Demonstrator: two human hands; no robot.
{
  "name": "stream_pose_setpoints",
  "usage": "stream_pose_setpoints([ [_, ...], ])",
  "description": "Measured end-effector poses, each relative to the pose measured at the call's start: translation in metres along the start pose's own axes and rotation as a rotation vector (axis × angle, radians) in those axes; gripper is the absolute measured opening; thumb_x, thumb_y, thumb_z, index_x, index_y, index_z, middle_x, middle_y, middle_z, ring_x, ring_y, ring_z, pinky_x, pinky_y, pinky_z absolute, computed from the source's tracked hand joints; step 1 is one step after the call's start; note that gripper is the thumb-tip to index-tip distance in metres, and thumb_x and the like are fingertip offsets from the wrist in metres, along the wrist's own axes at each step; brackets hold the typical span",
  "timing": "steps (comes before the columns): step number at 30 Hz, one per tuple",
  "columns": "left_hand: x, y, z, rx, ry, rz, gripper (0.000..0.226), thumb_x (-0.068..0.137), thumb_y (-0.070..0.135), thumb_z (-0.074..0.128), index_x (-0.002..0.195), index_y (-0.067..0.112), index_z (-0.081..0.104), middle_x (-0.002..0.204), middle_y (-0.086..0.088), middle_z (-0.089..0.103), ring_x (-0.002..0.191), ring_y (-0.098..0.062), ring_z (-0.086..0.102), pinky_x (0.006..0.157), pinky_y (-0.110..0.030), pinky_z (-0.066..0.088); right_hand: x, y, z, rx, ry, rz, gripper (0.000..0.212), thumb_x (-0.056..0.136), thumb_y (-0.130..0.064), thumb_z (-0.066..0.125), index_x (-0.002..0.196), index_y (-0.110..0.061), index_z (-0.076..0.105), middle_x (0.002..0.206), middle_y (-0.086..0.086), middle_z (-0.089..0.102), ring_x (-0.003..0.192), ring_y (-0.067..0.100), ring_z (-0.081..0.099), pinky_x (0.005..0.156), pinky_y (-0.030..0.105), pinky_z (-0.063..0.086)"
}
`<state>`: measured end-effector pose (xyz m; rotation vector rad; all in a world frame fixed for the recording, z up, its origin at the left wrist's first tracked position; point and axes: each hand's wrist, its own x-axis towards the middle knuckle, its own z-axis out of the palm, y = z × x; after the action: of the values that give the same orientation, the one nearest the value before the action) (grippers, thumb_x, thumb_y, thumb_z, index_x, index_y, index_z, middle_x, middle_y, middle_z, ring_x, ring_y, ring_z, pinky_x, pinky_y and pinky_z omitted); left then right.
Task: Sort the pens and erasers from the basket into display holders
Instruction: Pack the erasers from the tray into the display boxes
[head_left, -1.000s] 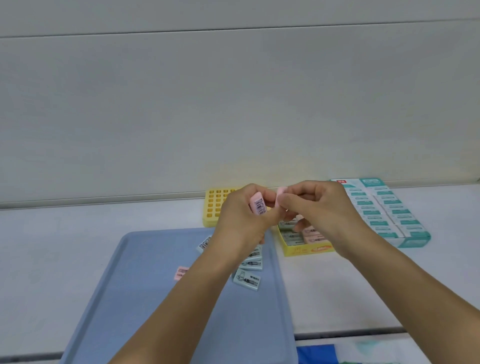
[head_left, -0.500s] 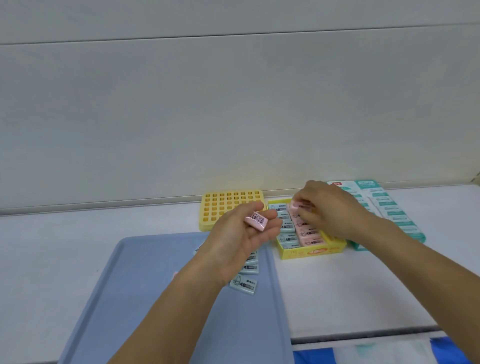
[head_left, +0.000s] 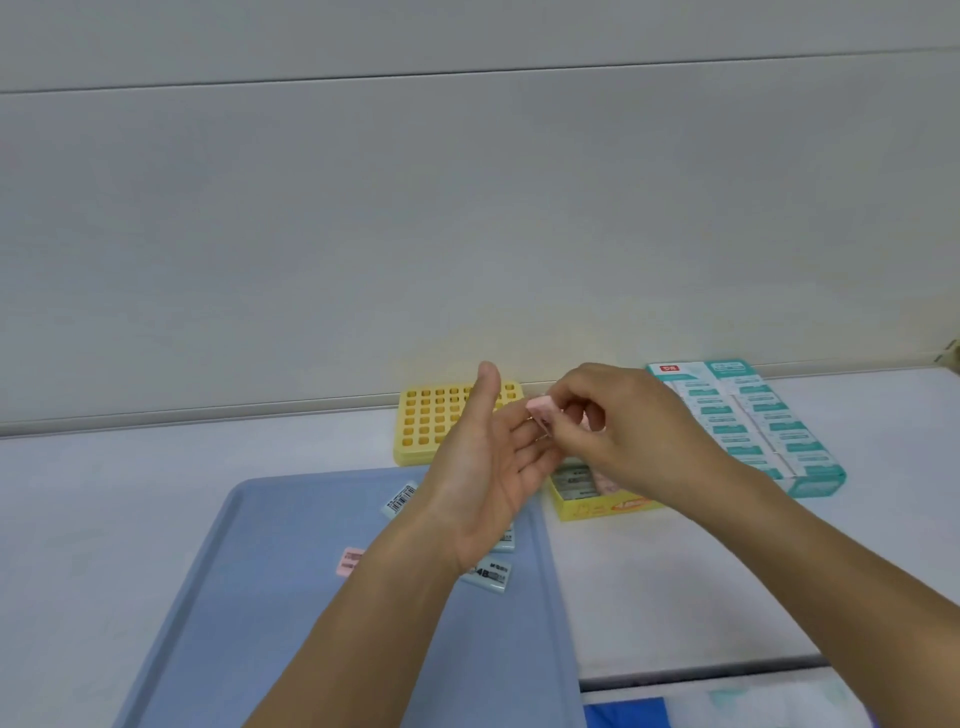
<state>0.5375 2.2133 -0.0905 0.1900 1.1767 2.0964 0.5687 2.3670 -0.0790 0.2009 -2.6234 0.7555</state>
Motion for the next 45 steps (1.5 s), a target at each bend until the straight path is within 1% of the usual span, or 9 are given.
stream_pose_setpoints([
  [4, -0.006, 0.002, -0.004, 0.33, 0.108, 0.077, 0.057, 0.092, 0.055, 0.047, 0.13, 0.014, 0.057, 0.124, -0.001, 0.067, 0.111, -0.011, 0.065, 0.103, -0.033, 0.048, -0.004, 0.015, -0.012, -0.077, -0.058, 0.223, 0.018, 0.086, -0.036, 0.058, 0.075, -0.022, 0.059, 0.067, -0.012, 0.059, 0.069, 0.011, 0.057, 0.066, 0.035, 0.048],
  [9, -0.02, 0.012, -0.036, 1.125, 0.317, 0.338, 0.019, 0.096, 0.031, 0.058, 0.111, 0.031, 0.069, 0.101, 0.021, 0.067, 0.091, 0.009, 0.059, 0.076, -0.003, 0.042, -0.007, 0.028, -0.023, -0.338, -0.345, 0.468, 0.019, 0.086, -0.03, 0.057, 0.076, -0.017, 0.066, 0.073, -0.003, 0.066, 0.074, 0.019, 0.062, 0.059, 0.029, 0.044],
  [11, -0.027, 0.016, -0.054, 1.337, 0.361, 0.332, 0.015, 0.094, 0.028, 0.061, 0.106, 0.031, 0.07, 0.098, 0.02, 0.065, 0.09, 0.005, 0.058, 0.078, -0.012, 0.045, -0.009, 0.029, -0.021, -0.416, -0.375, 0.495, 0.02, 0.087, -0.034, 0.057, 0.082, -0.016, 0.066, 0.076, -0.002, 0.065, 0.075, 0.018, 0.062, 0.059, 0.029, 0.043],
  [16, -0.042, 0.014, -0.076, 1.501, 0.289, 0.262, 0.011, 0.091, 0.031, 0.065, 0.1, 0.034, 0.07, 0.094, 0.022, 0.06, 0.093, 0.002, 0.054, 0.077, -0.018, 0.043, -0.013, 0.011, -0.008, -0.283, -0.168, 0.232, 0.014, 0.087, -0.04, 0.061, 0.089, -0.029, 0.052, 0.079, -0.013, 0.053, 0.077, 0.011, 0.053, 0.065, 0.031, 0.041],
  [21, -0.045, 0.008, -0.075, 1.712, 0.107, 0.183, 0.032, 0.083, 0.047, 0.07, 0.114, 0.037, 0.066, 0.1, 0.015, 0.055, 0.098, -0.001, 0.042, 0.088, -0.022, 0.038, -0.016, -0.028, 0.031, -0.165, -0.502, -0.147, 0.029, 0.087, -0.045, 0.061, 0.111, -0.029, 0.06, 0.103, -0.011, 0.051, 0.099, 0.007, 0.047, 0.08, 0.032, 0.045],
  [30, -0.045, 0.017, -0.074, 1.8, 0.064, 0.05, 0.035, 0.096, 0.027, 0.059, 0.13, 0.031, 0.056, 0.111, 0.009, 0.05, 0.096, -0.005, 0.039, 0.082, -0.017, 0.034, -0.022, -0.025, 0.045, -0.266, -0.395, -0.22, 0.023, 0.09, -0.038, 0.056, 0.109, -0.025, 0.059, 0.105, -0.006, 0.053, 0.1, 0.014, 0.048, 0.076, 0.033, 0.044],
  [36, -0.044, 0.023, -0.074, 1.683, 0.168, 0.005, 0.012, 0.091, 0.021, 0.063, 0.094, 0.032, 0.06, 0.098, 0.015, 0.056, 0.093, -0.002, 0.052, 0.079, -0.015, 0.041, -0.007, 0.015, 0.0, 0.169, -0.114, 0.145, 0.014, 0.08, -0.023, 0.076, 0.084, -0.03, 0.065, 0.086, -0.009, 0.06, 0.078, 0.009, 0.056, 0.073, 0.021, 0.044],
  [41, -0.042, 0.017, -0.069, 1.217, 0.397, 0.254, 0.011, 0.088, 0.016, 0.069, 0.084, 0.026, 0.067, 0.076, 0.012, 0.066, 0.071, 0.001, 0.059, 0.064, -0.011, 0.045, -0.015, 0.029, 0.001, 0.086, -0.263, 0.175, 0.011, 0.083, -0.026, 0.073, 0.09, -0.026, 0.065, 0.085, -0.007, 0.064, 0.075, 0.008, 0.061, 0.074, 0.033, 0.053],
  [45, -0.037, 0.009, -0.055, 0.87, 0.427, 0.3, 0.008, 0.088, 0.01, 0.07, 0.087, 0.018, 0.069, 0.075, 0.005, 0.068, 0.063, 0.002, 0.06, 0.056, -0.011, 0.048, -0.012, 0.032, 0.003, -0.169, -0.348, 0.041, 0.012, 0.085, -0.037, 0.067, 0.094, -0.029, 0.065, 0.088, -0.012, 0.062, 0.086, 0.006, 0.051, 0.092, 0.03, 0.04],
])
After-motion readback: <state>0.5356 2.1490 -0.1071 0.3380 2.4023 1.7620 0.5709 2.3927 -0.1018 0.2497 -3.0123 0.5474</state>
